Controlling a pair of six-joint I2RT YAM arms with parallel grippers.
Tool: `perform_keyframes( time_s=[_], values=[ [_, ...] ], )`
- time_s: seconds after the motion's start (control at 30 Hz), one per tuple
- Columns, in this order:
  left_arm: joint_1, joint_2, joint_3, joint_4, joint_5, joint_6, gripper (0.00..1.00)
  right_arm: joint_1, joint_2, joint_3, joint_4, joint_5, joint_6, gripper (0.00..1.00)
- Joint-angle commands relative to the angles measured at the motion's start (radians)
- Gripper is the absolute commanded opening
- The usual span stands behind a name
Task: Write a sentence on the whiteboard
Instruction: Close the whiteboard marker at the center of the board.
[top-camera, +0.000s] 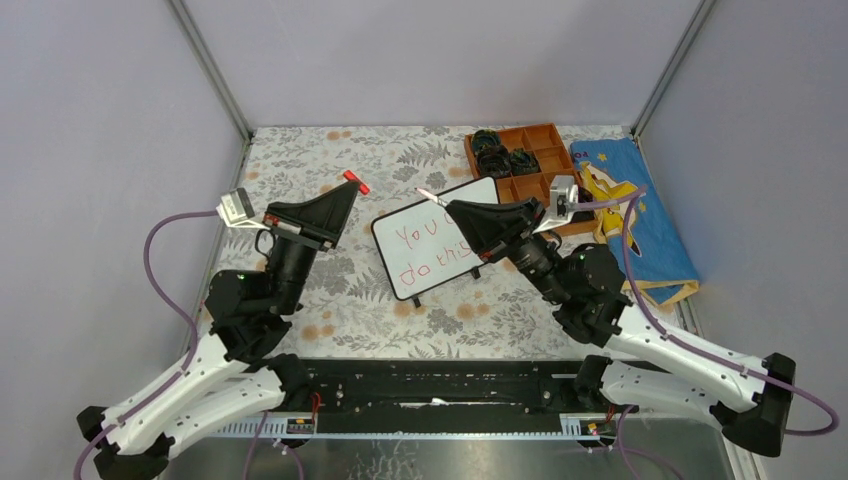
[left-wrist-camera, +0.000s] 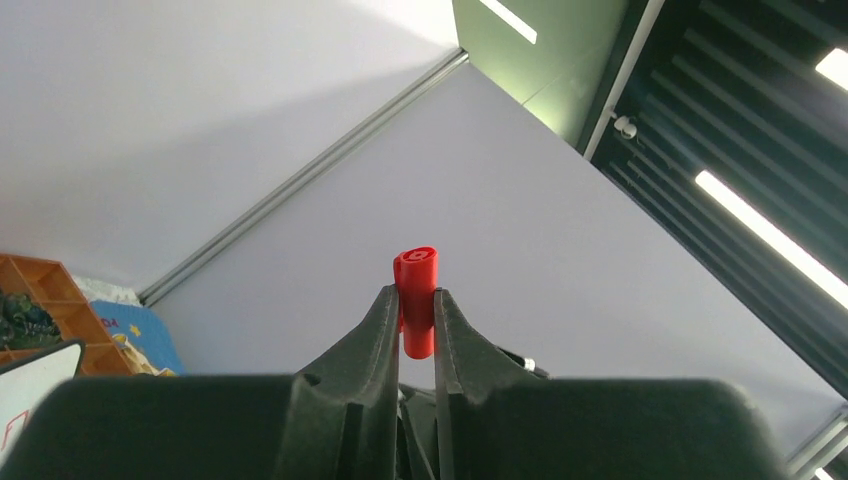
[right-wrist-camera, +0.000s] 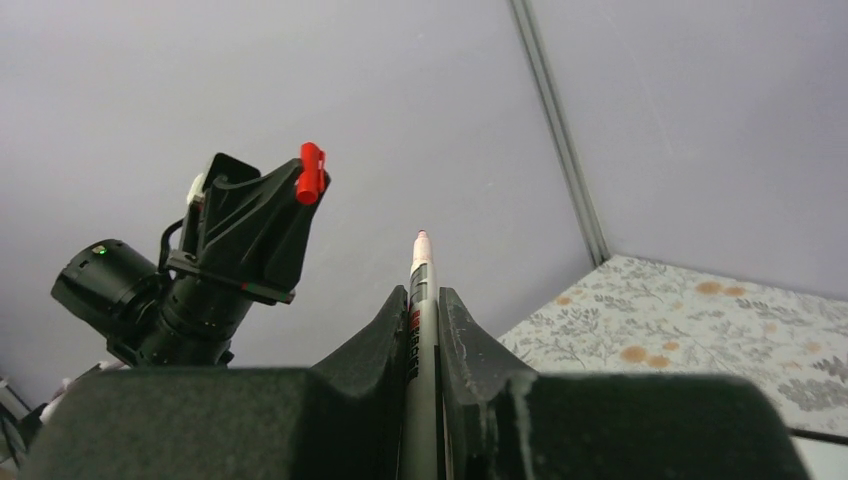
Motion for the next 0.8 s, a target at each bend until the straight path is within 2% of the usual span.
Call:
perform_keyframes(
  time_s=[0.0,0.17,0.4,0.77],
  values=[
    [0.006,-0.013,0.021,0.057,-0.071,0.021,0.0,0.054,0.017,-0.022,0.238,0.001,-0.072,0.0],
    [0.008,0.001,0.046,0.08,-0.085,0.005,0.0,0.095,0.064,-0.029,0.372,-0.061,-0.081,0.0],
    [0.008,0.04,0.072,0.145,-0.066,-0.049,0.0,0.101,0.107,-0.008,0.482,-0.109,0.004,0.0],
    [0.008,0.07,0.074,0.201,-0.04,-0.106,0.0,0.101,0.154,0.047,0.477,-0.113,0.073,0.0]
  ],
)
